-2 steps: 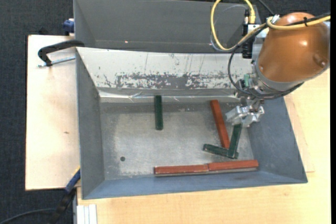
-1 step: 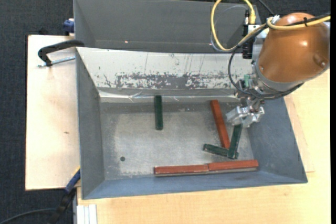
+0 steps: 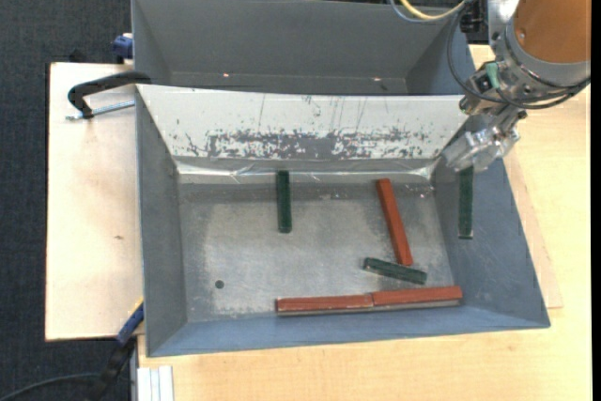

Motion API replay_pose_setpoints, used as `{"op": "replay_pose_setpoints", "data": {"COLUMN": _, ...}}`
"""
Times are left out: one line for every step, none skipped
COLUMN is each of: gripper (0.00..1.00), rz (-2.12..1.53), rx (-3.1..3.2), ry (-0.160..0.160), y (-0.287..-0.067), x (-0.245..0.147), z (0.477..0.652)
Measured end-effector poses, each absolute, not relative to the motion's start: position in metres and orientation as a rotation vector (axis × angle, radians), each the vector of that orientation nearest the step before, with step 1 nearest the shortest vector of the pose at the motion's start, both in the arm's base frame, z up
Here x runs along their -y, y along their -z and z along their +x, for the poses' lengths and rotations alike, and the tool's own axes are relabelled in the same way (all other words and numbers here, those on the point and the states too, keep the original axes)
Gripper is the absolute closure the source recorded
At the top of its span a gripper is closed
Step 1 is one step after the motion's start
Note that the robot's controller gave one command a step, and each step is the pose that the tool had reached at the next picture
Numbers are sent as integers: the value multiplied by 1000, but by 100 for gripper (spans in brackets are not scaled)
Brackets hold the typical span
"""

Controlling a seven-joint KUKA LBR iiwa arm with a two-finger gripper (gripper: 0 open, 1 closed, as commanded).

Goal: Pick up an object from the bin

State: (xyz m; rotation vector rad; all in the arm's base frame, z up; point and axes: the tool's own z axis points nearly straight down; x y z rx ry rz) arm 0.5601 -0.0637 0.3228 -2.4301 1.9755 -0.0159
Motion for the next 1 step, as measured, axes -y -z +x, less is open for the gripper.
{"op": "replay_pose_setpoints", "data": {"gripper": 100, "rz": -2354, "rx": -2082, "ry": -12, "y": -193, "x": 24, "z": 560}}
